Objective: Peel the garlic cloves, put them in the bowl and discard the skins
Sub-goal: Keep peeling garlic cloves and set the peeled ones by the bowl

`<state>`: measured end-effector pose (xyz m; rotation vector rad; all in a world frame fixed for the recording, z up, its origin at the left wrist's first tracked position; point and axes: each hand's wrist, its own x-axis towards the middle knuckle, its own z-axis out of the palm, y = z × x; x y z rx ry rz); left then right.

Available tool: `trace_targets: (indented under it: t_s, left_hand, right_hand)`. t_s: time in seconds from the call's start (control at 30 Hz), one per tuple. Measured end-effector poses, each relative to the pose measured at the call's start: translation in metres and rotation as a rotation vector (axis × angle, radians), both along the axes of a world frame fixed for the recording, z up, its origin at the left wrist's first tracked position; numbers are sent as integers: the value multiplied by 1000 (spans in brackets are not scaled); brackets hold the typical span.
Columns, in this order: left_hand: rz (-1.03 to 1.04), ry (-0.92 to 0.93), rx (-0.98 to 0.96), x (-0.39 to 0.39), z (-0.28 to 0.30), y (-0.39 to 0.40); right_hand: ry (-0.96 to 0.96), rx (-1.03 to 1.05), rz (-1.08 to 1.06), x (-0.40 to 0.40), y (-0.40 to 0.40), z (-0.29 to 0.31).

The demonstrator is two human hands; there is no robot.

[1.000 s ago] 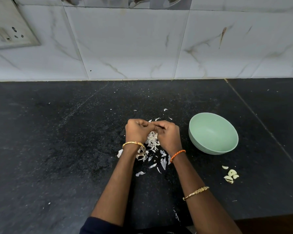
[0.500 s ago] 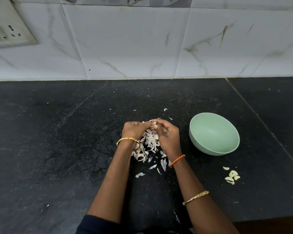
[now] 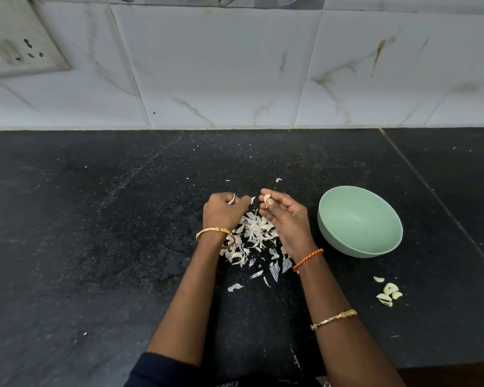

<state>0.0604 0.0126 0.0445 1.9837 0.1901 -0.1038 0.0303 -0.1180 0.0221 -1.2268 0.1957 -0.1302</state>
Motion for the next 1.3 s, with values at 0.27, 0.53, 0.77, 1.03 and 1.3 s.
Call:
trace_targets:
  t_s: [0.27,0.53,0.77,1.03,1.3]
  left_hand:
    - [-192,-265,42,-1,0,-4]
    - [-208,-371,186,-5,-2,-9]
    - [-275,-491,339,-7,-5,-6]
    - [-236,-607,238,-4,-14,-11]
    - [-204,-482,126,-2,-16,-11]
  right_hand:
    - [32,-71,10,1,-5,-3]
    - [11,-72,-3,-3,-6,-2]
    - [6,-182,-26,-2,-10,-2]
    - [22,-129,-74,-4,-4,-2]
    - [3,-142,-79,-7,-4,-5]
